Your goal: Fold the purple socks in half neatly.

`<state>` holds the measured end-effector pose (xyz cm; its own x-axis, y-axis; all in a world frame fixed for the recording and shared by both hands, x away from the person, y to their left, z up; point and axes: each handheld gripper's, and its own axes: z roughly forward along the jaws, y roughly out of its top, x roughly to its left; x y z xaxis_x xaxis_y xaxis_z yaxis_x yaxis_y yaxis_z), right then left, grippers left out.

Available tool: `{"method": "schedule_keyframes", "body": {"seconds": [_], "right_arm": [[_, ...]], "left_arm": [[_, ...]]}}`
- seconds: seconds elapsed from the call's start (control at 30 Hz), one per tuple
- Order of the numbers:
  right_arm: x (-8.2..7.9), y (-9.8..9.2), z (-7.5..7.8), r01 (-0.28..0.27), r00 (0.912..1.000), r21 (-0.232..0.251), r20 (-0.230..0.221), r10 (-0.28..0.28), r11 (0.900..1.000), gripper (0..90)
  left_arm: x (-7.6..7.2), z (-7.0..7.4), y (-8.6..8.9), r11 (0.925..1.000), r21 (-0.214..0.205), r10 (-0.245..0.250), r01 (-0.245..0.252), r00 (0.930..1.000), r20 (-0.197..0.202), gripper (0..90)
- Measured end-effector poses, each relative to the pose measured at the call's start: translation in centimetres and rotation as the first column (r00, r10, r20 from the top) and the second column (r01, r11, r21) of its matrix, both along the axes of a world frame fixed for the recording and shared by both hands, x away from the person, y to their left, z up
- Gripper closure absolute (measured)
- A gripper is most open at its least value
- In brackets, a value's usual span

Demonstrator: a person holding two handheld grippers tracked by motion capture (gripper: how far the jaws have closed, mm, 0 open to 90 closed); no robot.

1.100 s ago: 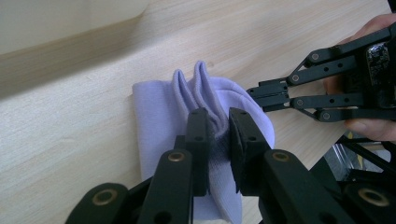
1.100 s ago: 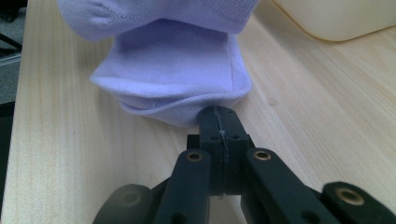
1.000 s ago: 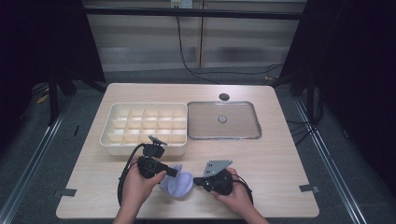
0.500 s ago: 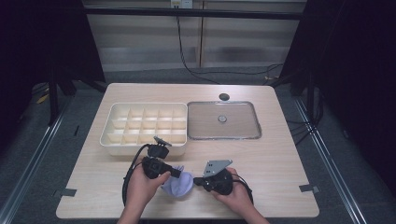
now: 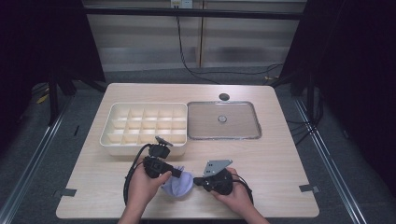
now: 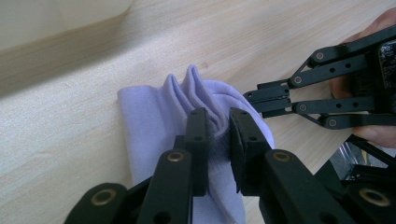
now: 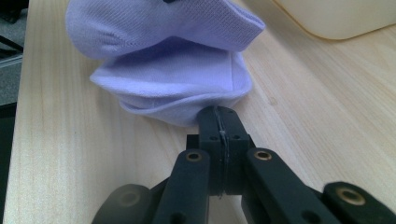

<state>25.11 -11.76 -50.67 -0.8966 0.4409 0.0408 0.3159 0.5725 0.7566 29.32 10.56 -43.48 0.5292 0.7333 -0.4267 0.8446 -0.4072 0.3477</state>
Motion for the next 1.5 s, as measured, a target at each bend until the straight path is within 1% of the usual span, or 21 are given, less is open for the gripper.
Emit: {"method": "schedule_keyframes", "body": {"seconds": [0.13,0.17,0.2,0.23,0.27,0.3,0.4,0.7,0.8,0.83,0.87,0.9,0.93,0.97,1.1,1.4,1.5], "right_arm": [[0.0,0.0,0.0,-0.001,1.0,-0.001,0.0,0.001,1.0,89.9],[0.0,0.0,0.0,0.002,1.0,-0.001,-0.002,-0.002,1.0,90.0],[0.0,0.0,0.0,0.0,1.0,-0.002,0.0,0.0,1.0,90.0],[0.0,0.0,0.0,0.0,1.0,-0.003,0.0,0.0,1.0,89.9],[0.0,0.0,0.0,0.0,1.0,-0.004,0.001,0.0,1.0,90.0],[0.0,0.0,0.0,-0.001,1.0,-0.004,0.001,0.001,1.0,90.0],[0.0,0.0,0.0,0.0,1.0,-0.002,0.0,0.0,1.0,90.0],[0.0,0.0,0.0,0.0,1.0,-0.004,0.0,0.0,1.0,89.9],[0.0,0.0,0.0,0.001,1.0,-0.002,0.001,-0.001,1.0,89.9],[0.0,0.0,0.0,0.001,1.0,-0.003,0.001,-0.001,1.0,90.0],[0.0,0.0,0.0,0.0,1.0,-0.003,0.001,0.0,1.0,89.8],[0.0,0.0,0.0,0.002,1.0,-0.002,0.001,-0.002,1.0,89.8],[0.0,0.0,0.0,0.001,1.0,-0.002,0.0,-0.001,1.0,89.8],[0.0,0.0,0.0,0.001,1.0,-0.002,0.0,-0.001,1.0,89.8],[0.0,0.0,0.0,0.001,1.0,-0.003,0.002,-0.001,1.0,89.8],[0.0,0.0,0.0,0.002,1.0,0.003,0.001,-0.002,1.0,89.4],[0.0,0.0,0.0,0.003,1.0,0.003,0.0,-0.003,1.0,89.4]], "left_arm": [[-0.1,0.0,-0.2,1.0,-0.002,0.009,-0.009,1.0,-0.001,78.5],[0.0,0.0,-0.2,1.0,0.003,0.001,-0.001,1.0,0.0,78.5],[0.1,0.0,-0.1,0.9997,0.011,-0.024,0.024,0.9997,-0.004,78.5],[-0.1,-0.1,-0.3,1.0,0.005,0.003,-0.003,1.0,0.0,78.5],[0.0,-0.1,-0.4,1.0,0.001,0.0,0.0,1.0,-0.002,78.5],[0.0,0.0,-0.4,1.0,0.006,-0.005,0.005,1.0,-0.004,78.5],[0.0,-0.1,-0.6,1.0,0.006,-0.001,0.001,1.0,-0.004,78.5],[-0.1,-0.5,-1.1,0.9998,0.011,-0.014,0.015,0.9999,-0.008,78.4],[-0.2,-0.5,-1.2,0.9997,0.009,-0.024,0.024,0.9996,-0.017,78.3],[-0.2,-0.6,-1.2,0.9989,0.019,-0.043,0.043,0.999,-0.015,78.3],[-0.3,-0.7,-1.4,0.9997,0.011,-0.021,0.021,0.9997,-0.015,78.2],[-0.3,-0.6,-1.3,0.9991,0.021,-0.038,0.038,0.9991,-0.019,78.2],[-0.3,-0.7,-1.3,0.9988,0.022,-0.043,0.044,0.9989,-0.018,78.2],[-0.4,-0.7,-1.4,0.9993,0.019,-0.033,0.033,0.9993,-0.016,78.2],[-0.5,-0.8,-1.5,0.9993,0.02,-0.032,0.032,0.9994,-0.013,78.0],[-0.7,-1.2,-1.7,0.9992,0.014,-0.037,0.037,0.9991,-0.019,77.2],[-0.7,-1.1,-1.7,0.9987,0.021,-0.046,0.047,0.9987,-0.019,77.1]]}}
